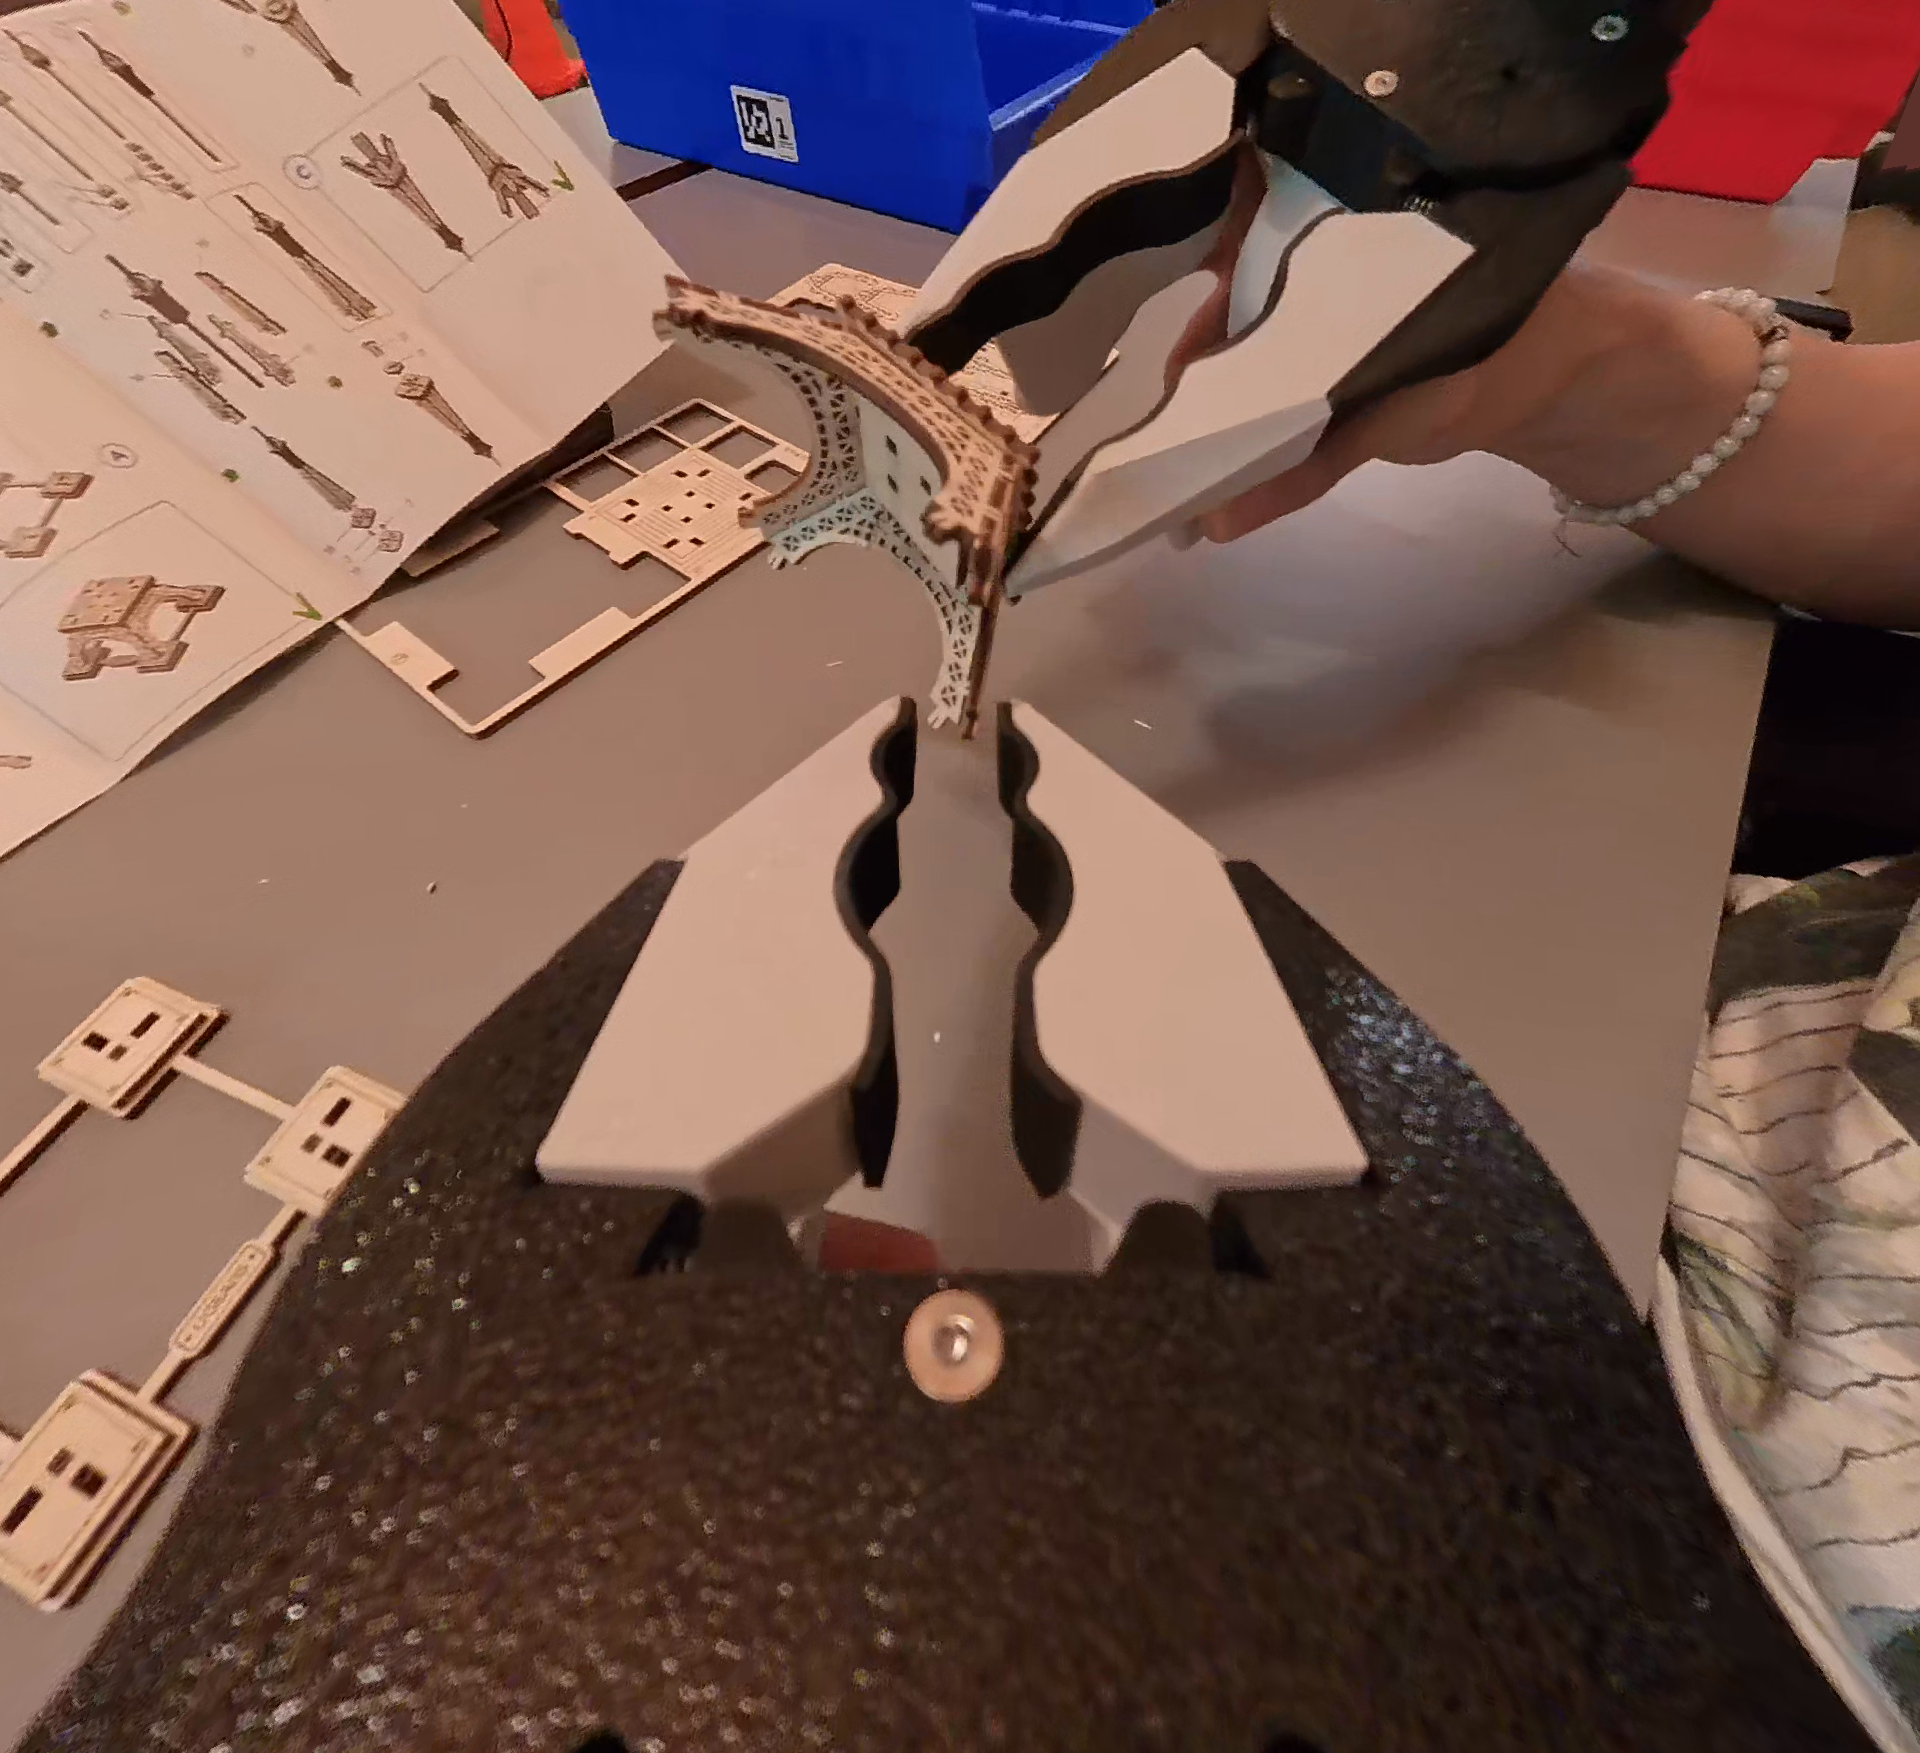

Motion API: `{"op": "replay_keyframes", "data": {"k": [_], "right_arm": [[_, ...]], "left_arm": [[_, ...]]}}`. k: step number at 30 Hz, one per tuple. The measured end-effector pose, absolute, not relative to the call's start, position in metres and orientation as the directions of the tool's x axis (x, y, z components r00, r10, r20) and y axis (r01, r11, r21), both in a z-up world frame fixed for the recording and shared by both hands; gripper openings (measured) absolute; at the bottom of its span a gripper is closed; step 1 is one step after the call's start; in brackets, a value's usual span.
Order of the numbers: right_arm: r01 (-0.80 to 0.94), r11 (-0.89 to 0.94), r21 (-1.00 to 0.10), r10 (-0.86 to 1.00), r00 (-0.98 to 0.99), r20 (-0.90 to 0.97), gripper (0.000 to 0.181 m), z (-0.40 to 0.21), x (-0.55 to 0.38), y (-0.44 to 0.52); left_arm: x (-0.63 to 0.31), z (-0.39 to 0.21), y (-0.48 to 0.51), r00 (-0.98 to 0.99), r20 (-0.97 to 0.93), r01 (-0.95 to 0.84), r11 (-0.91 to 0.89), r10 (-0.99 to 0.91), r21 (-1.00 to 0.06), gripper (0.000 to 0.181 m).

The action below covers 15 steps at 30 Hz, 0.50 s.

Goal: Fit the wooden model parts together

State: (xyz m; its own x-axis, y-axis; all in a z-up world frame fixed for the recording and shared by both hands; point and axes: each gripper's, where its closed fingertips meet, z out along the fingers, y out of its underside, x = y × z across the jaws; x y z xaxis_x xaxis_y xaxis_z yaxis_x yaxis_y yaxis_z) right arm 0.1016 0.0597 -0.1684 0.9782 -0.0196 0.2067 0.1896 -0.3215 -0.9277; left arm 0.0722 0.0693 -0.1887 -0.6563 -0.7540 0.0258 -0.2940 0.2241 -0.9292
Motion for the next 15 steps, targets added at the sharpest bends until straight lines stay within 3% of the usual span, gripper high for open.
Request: {"op": "replay_keyframes", "data": {"k": [5,11,15], "right_arm": [[0.12,-0.283,-0.952,-0.034,0.99,0.135,0.045,-0.167,0.103,0.061],[-0.081,-0.126,-0.989,-0.028,0.997,-0.078,0.045,-0.153,0.102,0.064],[-0.325,0.075,-0.943,0.108,0.943,-0.316,0.045,-0.132,0.098,0.06]], "left_arm": [[0.079,-0.186,0.07,-0.611,-0.028,-0.274,0.245,-0.791,-0.93,0.039],[0.084,-0.171,0.063,-0.529,-0.202,-0.175,0.339,-0.824,-0.924,0.039],[0.086,-0.142,0.056,-0.446,-0.386,-0.059,0.456,-0.808,-0.888,0.042]]}}
